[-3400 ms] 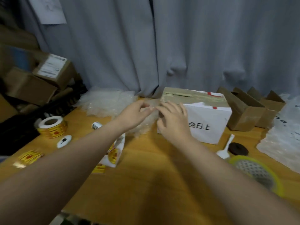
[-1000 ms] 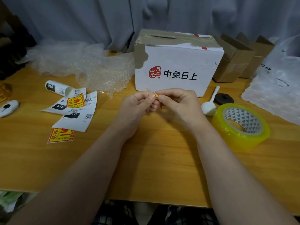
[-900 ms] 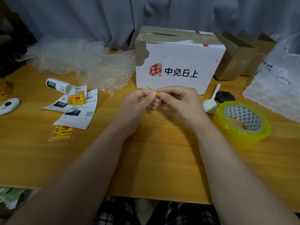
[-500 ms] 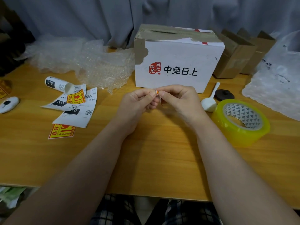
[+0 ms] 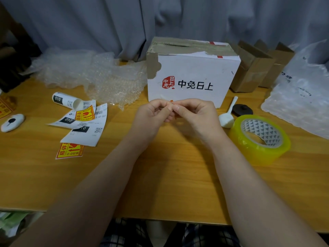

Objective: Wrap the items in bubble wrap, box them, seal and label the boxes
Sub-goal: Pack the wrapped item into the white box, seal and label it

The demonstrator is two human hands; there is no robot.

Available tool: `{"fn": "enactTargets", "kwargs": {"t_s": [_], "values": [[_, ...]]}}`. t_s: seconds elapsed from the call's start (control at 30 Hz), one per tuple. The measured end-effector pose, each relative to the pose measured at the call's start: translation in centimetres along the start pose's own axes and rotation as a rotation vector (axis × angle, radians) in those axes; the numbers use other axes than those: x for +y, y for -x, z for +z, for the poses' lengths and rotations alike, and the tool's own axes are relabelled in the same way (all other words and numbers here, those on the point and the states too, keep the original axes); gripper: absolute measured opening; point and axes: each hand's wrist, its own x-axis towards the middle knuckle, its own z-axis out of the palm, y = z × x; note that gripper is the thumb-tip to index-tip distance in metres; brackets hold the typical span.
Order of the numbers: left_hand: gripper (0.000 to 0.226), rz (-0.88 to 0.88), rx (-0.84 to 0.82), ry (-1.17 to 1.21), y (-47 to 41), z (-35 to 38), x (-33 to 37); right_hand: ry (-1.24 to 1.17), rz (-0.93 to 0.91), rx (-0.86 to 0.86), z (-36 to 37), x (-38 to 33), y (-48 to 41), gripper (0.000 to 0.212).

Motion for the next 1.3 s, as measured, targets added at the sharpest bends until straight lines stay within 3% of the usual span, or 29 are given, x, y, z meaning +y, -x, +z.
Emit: {"fn": "enactTargets", "kwargs": {"t_s": [0.37, 0.73, 0.83, 0.97, 1.03, 1.3], "values": [[0.016, 0.047, 0.051, -0.142, 0.2, -0.3, 2.0, 0.280, -0.121, 0.031, 1.0, -2.0, 0.2, 0.009], [0.014, -0.020, 0.011, 0.055, 1.4, -0.8, 2.8, -0.195, 0.125, 0.024, 1.8, -2.5, 1.4, 0.017], [0.009, 0.015, 0.004, -0.003, 1.4, -1.0, 3.2, -0.215, 0.091, 0.011, 1.8, -3.0, 1.6, 0.021], [0.012, 0.042, -0.023, -0.101, 1.4, -1.2, 3.2, -0.184, 0.076, 0.063, 1.8, -3.3, 1.5, 0.002], [0.016, 0.042, -0.031, -0.115, 1.5, -1.3, 3.2, -0.147, 0.091, 0.066, 1.7, -3.2, 1.3, 0.005], [0.009, 0.021, -0.094, 0.004, 2.2, -1.4, 3.3, -0.204, 0.192, 0.019, 1.1, -3.2, 1.6, 0.009]]}}
